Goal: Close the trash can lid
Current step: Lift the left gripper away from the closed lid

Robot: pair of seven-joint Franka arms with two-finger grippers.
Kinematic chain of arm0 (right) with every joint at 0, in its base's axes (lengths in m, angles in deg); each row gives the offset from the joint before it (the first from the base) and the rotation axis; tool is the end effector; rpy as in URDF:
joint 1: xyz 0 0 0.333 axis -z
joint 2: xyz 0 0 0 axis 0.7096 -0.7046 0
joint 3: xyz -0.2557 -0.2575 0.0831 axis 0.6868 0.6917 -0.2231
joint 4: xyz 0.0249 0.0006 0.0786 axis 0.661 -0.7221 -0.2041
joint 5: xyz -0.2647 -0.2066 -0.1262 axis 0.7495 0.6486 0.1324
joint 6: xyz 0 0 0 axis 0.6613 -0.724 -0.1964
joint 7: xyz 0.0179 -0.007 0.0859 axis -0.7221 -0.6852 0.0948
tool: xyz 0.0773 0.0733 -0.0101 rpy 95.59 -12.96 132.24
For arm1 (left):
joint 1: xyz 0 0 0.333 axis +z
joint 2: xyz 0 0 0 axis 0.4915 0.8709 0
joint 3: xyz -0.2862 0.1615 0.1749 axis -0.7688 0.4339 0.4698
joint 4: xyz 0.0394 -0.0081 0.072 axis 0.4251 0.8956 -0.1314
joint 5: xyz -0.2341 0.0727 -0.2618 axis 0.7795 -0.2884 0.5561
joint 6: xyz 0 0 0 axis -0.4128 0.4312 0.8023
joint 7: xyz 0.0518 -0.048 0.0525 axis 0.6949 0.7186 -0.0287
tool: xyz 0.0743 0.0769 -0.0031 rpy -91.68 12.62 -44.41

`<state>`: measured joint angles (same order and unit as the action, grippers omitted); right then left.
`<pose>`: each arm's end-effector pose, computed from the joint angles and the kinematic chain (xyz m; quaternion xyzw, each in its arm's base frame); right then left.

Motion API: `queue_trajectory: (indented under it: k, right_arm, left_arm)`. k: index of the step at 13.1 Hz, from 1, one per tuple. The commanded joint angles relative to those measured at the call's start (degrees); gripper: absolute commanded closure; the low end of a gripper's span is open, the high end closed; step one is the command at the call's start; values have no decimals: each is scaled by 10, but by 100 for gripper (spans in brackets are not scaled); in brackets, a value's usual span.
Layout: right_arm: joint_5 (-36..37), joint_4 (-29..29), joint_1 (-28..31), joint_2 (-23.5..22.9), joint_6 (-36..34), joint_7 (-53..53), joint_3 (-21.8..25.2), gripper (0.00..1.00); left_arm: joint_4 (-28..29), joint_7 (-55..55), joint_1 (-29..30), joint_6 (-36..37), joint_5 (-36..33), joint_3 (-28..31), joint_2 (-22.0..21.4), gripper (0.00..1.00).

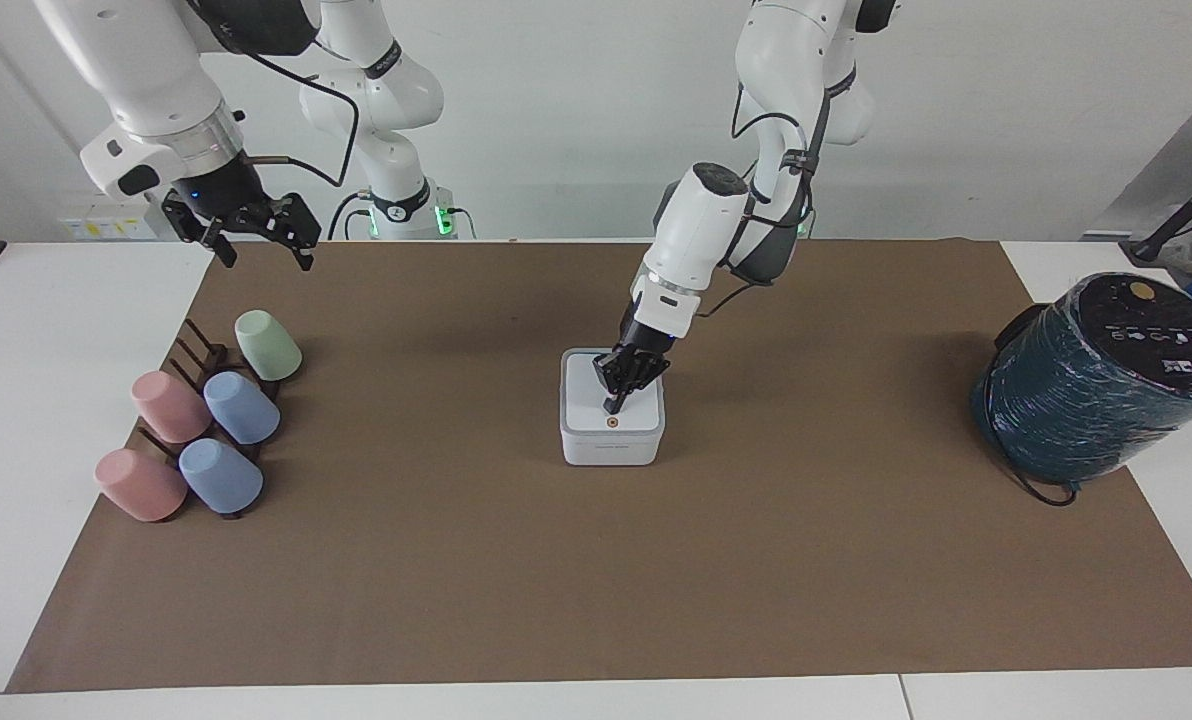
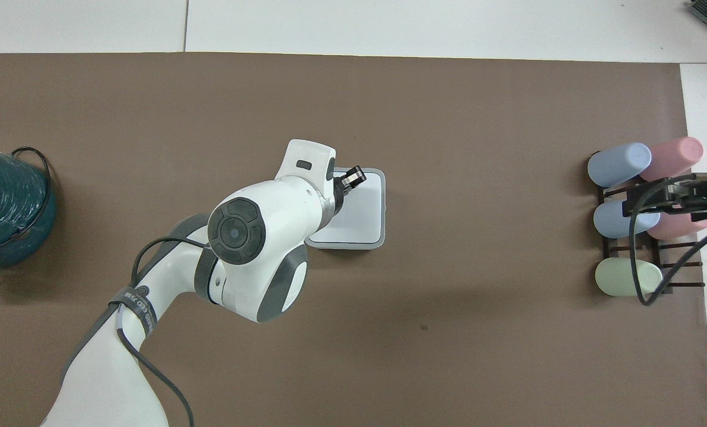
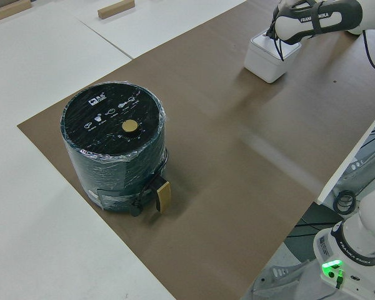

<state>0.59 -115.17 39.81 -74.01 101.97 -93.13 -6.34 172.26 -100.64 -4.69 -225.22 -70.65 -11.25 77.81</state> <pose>0.4963 -0.0051 0.6740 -0.9988 0.0446 0.0217 0.0007 0.5185 -0.3753 0.4786 0.9436 0.2122 0.1167 0.2256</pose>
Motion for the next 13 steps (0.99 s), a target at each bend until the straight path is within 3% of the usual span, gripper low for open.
queue_trajectory:
  k: [1,6,13]
  right_arm:
    - [0,-9,0,10,0,5,1,0]
    - [0,-10,0,10,0,5,1,0]
    - [0,-9,0,10,0,5,1,0]
  left_arm:
    - [-49,11,3,70,12,1,13,100]
    - [-139,23,41,259,4,5,0,100]
    - [-202,230,142,479,2,8,-22,100]
